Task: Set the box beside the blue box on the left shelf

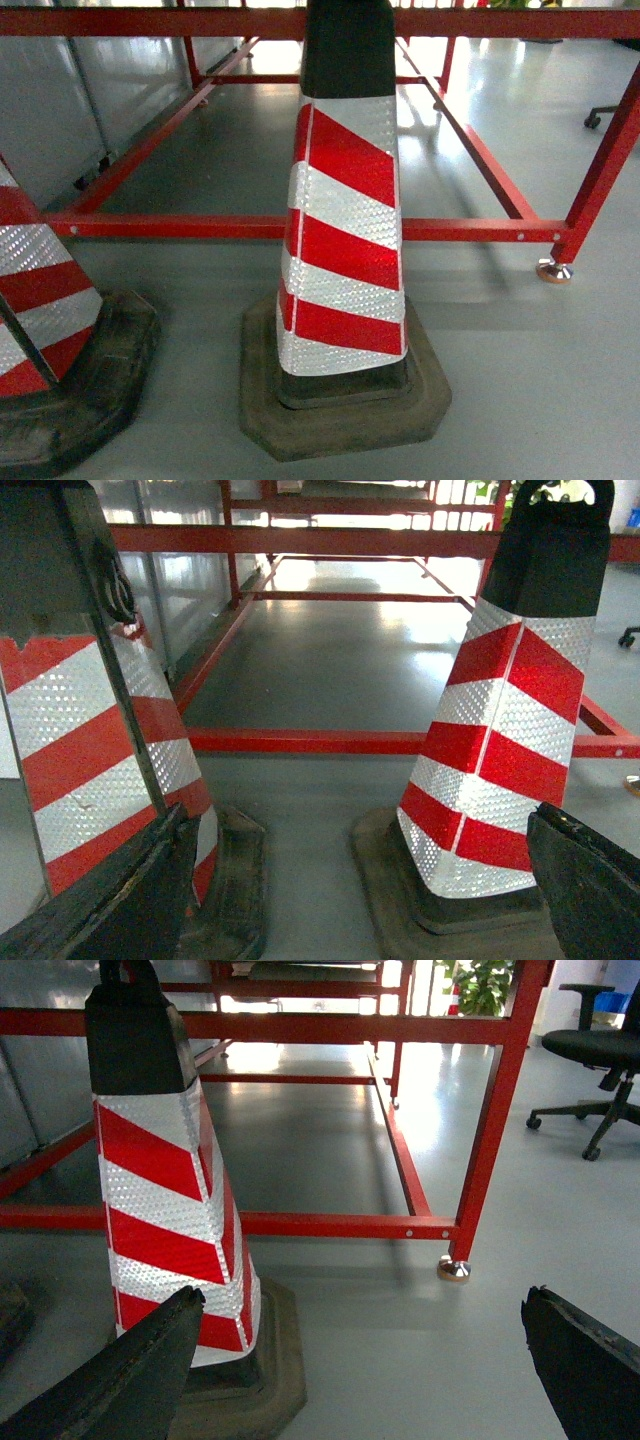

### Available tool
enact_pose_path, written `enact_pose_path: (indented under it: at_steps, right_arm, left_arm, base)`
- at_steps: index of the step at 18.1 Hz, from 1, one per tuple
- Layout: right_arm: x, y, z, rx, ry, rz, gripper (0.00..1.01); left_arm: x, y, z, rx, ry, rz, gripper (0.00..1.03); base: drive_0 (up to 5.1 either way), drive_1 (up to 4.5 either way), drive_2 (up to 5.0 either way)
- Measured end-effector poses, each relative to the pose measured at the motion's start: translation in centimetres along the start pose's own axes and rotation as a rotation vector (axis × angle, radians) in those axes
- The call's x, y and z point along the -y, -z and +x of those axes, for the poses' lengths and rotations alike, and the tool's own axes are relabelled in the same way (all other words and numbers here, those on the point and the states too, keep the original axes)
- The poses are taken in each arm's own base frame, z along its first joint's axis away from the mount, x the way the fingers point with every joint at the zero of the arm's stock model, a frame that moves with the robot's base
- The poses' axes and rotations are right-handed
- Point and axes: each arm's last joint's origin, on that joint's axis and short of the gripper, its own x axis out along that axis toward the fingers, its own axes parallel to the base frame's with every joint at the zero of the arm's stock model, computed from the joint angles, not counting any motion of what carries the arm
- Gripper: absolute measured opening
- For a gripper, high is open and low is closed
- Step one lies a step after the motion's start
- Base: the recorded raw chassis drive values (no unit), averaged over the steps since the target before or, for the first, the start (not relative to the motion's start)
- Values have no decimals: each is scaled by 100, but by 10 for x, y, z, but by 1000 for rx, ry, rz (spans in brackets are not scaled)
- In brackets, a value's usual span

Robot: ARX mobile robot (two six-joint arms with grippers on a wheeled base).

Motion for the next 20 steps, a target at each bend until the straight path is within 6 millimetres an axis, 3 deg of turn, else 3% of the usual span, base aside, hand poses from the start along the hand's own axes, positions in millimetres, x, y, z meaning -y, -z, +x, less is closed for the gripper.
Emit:
enact_pose_path:
  at_steps: [20]
  right_arm:
    - [0, 0, 0, -1, 0, -2, 98]
  left_arm:
    - [0, 0, 0, 1, 0, 0, 98]
  base:
    - [0, 0, 0]
